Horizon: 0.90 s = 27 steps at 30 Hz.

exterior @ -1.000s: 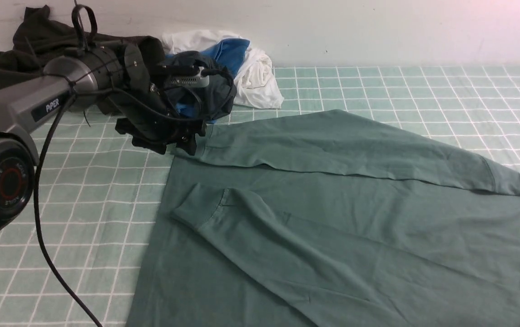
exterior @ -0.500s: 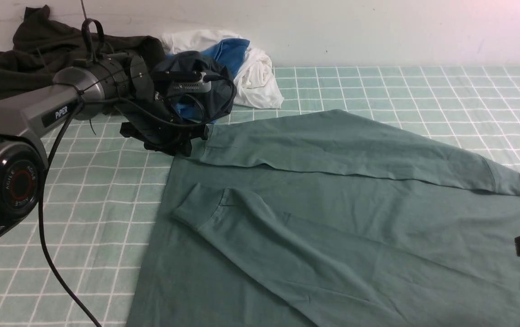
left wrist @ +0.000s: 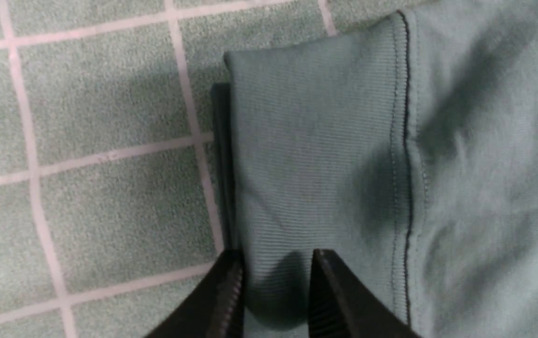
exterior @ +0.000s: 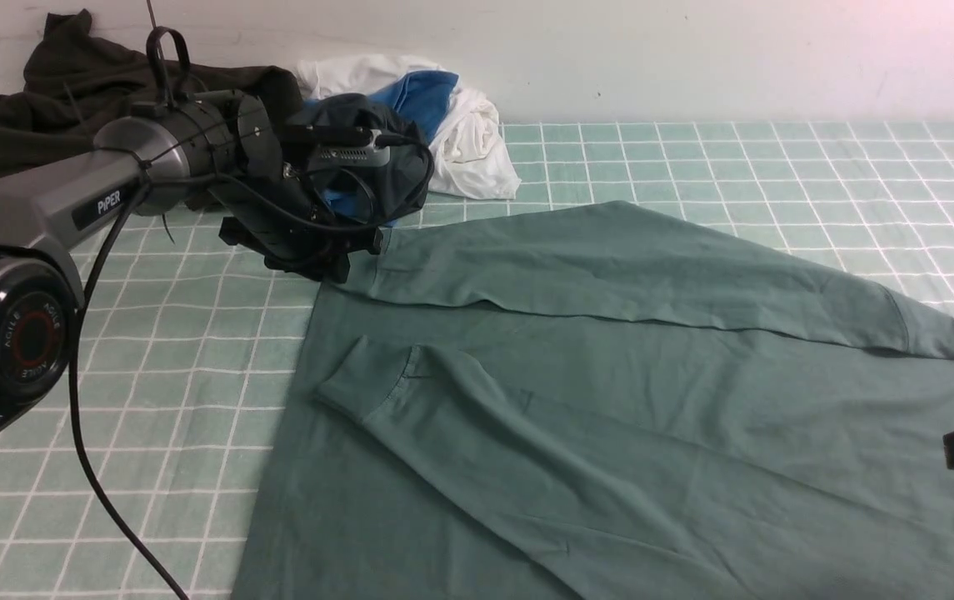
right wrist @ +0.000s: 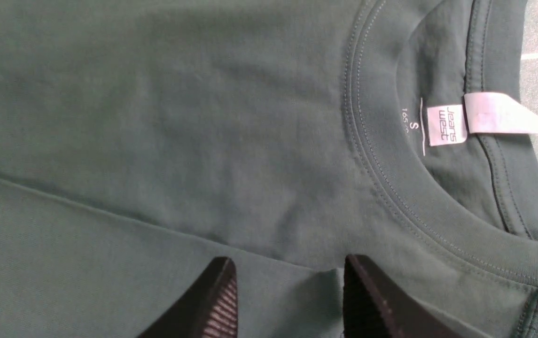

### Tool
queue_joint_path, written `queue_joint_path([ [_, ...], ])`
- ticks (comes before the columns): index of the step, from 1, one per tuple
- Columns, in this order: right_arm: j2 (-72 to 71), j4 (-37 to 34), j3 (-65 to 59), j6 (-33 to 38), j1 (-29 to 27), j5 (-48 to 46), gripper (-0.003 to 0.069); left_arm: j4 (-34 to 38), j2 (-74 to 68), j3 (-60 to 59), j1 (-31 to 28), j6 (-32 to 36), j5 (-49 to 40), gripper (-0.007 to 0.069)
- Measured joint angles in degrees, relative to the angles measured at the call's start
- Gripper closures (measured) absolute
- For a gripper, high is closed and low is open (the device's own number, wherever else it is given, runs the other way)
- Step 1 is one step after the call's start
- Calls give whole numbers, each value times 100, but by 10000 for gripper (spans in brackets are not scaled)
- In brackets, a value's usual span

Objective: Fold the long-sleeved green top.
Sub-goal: Use the left arm to clamp the cuff farthest from it, then use the left arm to drag and drop the cuff onto the cuff closest to the left arm

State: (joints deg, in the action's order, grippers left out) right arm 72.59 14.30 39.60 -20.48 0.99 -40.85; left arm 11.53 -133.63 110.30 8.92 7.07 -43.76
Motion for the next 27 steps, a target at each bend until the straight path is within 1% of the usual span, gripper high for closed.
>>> queue_joint_path([
  [4,0,-3,0,6,0,33,356,0,54,0,0,7,0,462],
  [5,0,-3,0,6,0,45,356,0,73,0,0,6,-2,496],
  [7,0,-3,0,6,0,47,356,0,73,0,0,20,-7,525],
  [9,0,-20,0,6,0,52,356,0,73,0,0,44,-28,589],
  [10,0,-22,0,6,0,52,356,0,73,0,0,44,-67,599],
  [15,0,-82,0,11,0,52,356,-7,118,0,45,156,-372,605],
  [20,0,-246,0,113,0,141,356,-6,677,-6,317,345,-1047,605],
  [23,0,-447,0,232,0,195,356,249,1297,-6,481,333,-1640,605],
  [27,0,-796,15,352,0,189,356,618,1987,-14,481,312,-2387,605],
])
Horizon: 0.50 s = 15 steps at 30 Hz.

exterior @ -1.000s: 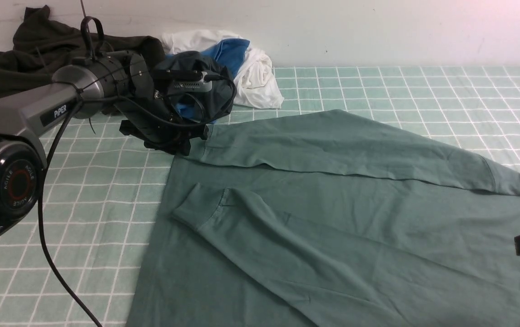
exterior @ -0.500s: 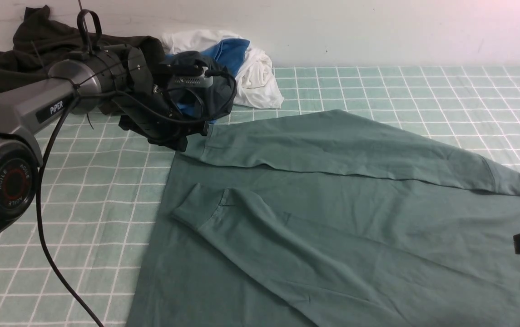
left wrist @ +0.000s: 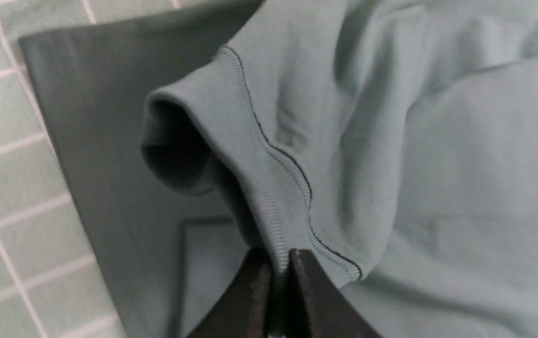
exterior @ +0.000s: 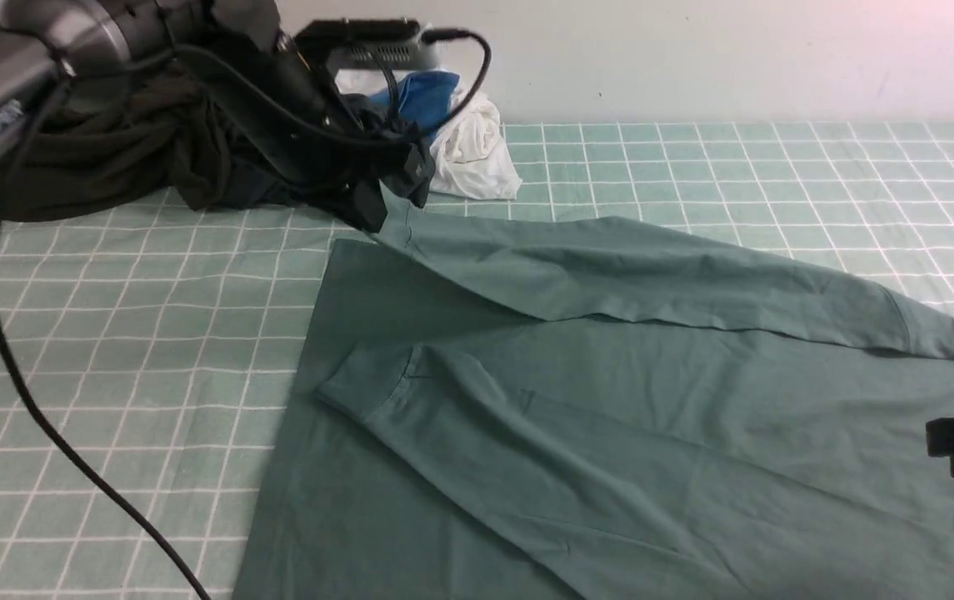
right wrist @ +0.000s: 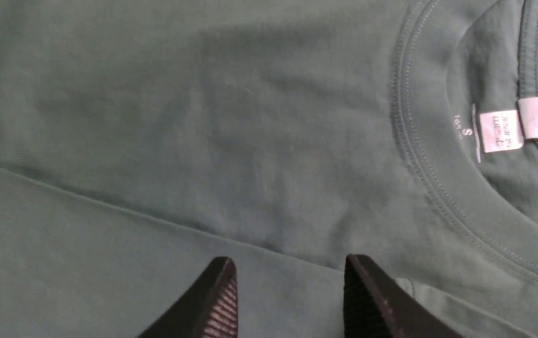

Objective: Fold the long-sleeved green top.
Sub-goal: Use the left arm to drag and drop the cuff onto the cuff closest to the left arm

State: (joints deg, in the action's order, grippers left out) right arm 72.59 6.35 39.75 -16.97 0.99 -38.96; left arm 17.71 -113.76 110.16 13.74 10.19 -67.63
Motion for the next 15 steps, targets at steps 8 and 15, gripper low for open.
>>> queue_joint_path([
  [8,0,-635,599,624,0,-787,356,70,1645,-1735,0,-138,-122,605],
  [15,0,-1530,687,1507,0,-1088,356,223,2698,-4419,0,3,680,605],
])
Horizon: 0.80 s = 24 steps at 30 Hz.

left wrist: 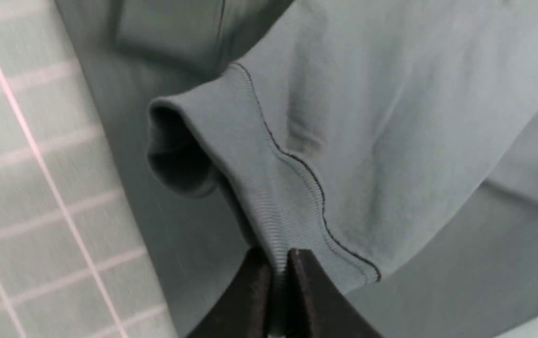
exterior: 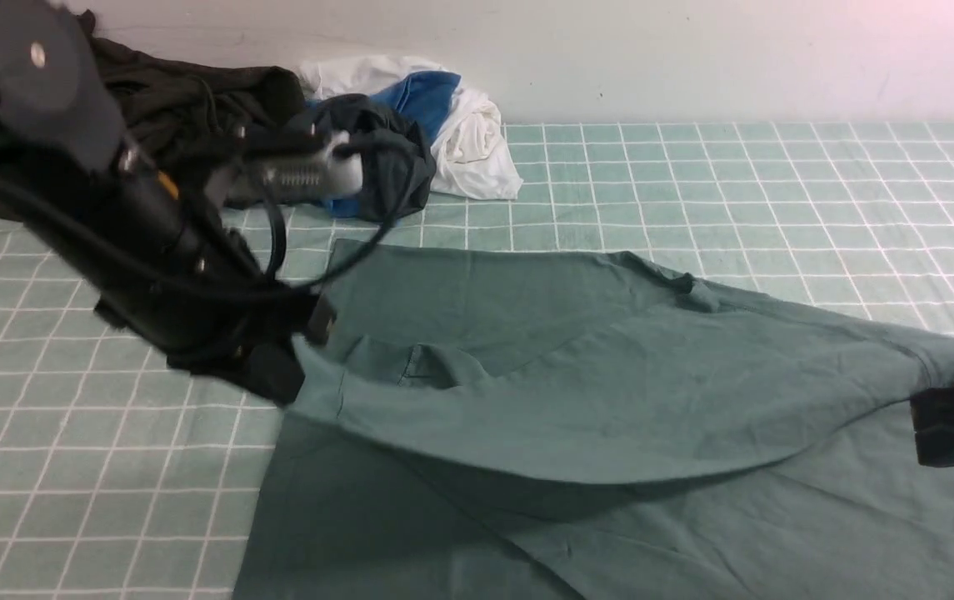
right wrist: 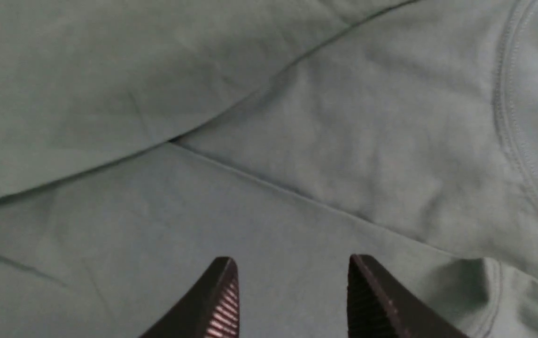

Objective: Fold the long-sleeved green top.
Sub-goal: Use the left arm to drag and drop the cuff onto the cuff closest to the left arm, then use both arms simultaneously to clamp the lower edge of the clothing fabric

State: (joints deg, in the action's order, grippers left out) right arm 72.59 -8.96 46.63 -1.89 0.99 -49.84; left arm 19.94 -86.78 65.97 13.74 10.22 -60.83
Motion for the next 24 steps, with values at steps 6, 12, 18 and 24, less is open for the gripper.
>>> queue_joint_path([
  [6,0,-626,0,737,75,-269,356,105,20,-1183,0,416,752,573],
  [12,-35,-755,191,1035,1072,-1373,356,-32,55,-1316,0,968,600,341],
  [18,-368,-623,224,1039,2117,-1997,356,-383,164,-1162,431,1109,-649,237],
  [24,-1162,-581,224,979,2926,-2072,356,-1117,424,-1794,2105,1225,-686,263],
])
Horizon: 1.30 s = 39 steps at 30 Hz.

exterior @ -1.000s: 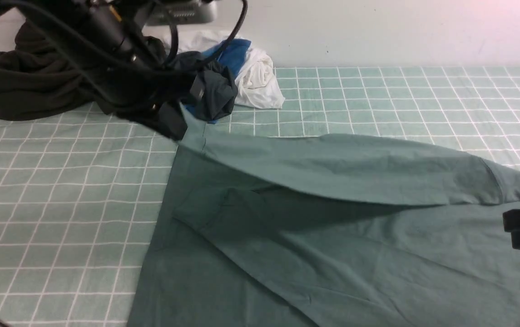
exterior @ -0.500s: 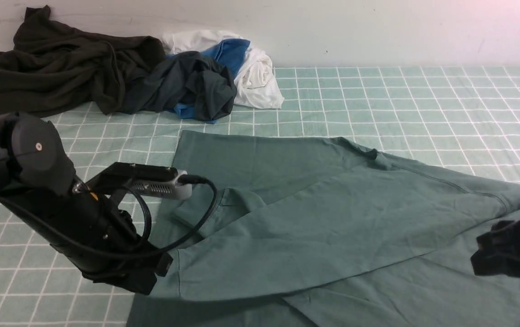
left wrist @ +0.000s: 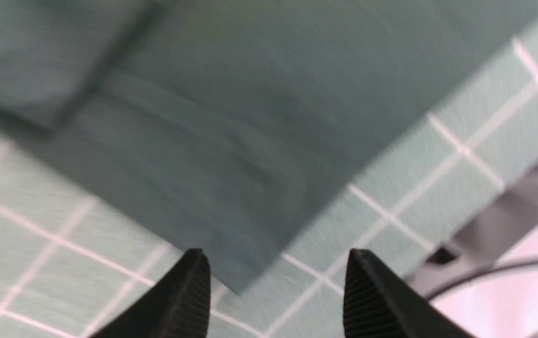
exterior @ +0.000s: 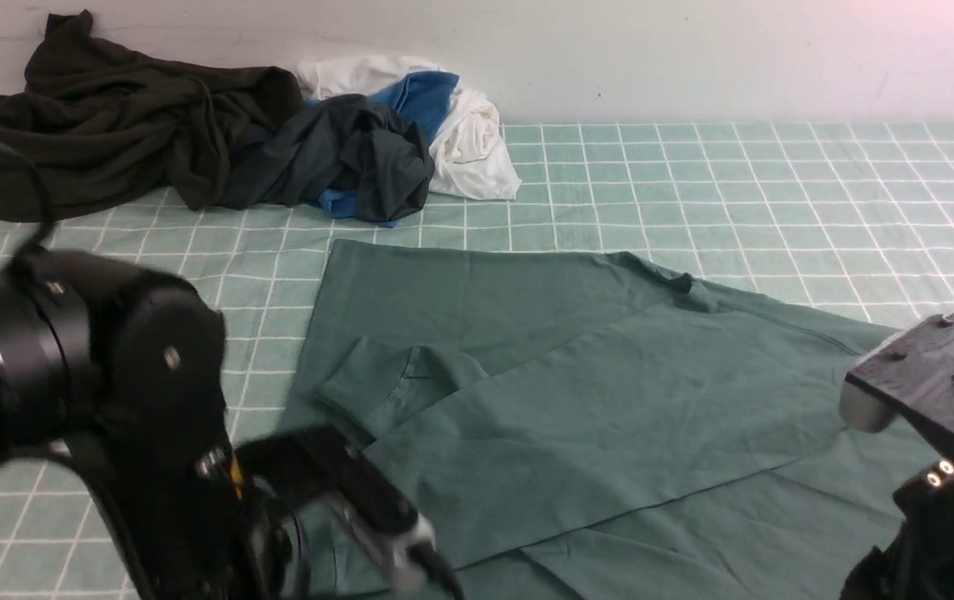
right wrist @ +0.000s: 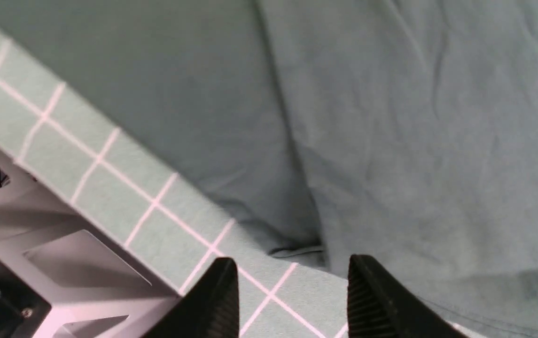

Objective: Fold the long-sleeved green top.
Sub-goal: Use both arms simultaneously to clamp the lower edge of the clothing fabric

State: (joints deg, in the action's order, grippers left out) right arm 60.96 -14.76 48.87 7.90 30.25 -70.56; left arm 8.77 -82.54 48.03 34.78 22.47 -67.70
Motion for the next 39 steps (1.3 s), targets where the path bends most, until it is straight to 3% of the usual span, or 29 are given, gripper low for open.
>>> queue_joint_path([
  [6,-526,173,0,0,94,-52,356,-615,19,-1083,1103,284,955,265],
  [15,-570,690,0,0,100,-71,356,-1241,19,-1434,1263,264,2431,257],
  [32,-570,854,0,0,100,-85,356,-1107,-267,-1420,1263,271,2027,257],
  [36,-570,859,0,0,100,-85,356,-1407,-267,-1424,1263,-92,2192,257],
  [39,-570,867,0,0,100,-85,356,-1636,-267,-1418,1269,-775,2232,274],
])
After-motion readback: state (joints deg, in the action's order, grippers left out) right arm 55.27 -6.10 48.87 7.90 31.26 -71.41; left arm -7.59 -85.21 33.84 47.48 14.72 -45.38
